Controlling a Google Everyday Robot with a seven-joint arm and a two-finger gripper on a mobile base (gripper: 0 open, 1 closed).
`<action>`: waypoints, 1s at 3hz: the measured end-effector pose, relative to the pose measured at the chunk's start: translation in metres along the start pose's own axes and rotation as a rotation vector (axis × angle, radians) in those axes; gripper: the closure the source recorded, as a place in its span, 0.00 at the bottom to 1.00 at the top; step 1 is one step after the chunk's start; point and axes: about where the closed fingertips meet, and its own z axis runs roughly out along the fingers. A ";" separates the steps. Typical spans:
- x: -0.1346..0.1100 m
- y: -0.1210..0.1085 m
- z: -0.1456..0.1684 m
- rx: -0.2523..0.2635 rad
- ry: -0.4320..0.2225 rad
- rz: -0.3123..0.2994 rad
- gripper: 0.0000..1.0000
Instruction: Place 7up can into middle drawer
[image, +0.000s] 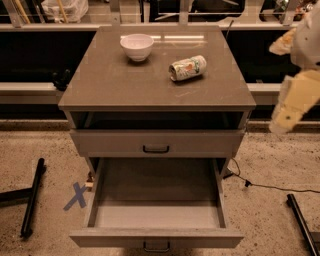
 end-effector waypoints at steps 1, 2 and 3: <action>-0.020 -0.052 0.020 0.010 -0.116 -0.027 0.00; -0.047 -0.094 0.048 0.010 -0.199 -0.056 0.00; -0.075 -0.129 0.089 -0.008 -0.267 -0.069 0.00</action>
Offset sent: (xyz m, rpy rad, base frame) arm 0.1774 0.0522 -0.0173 0.2472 -0.0973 0.1634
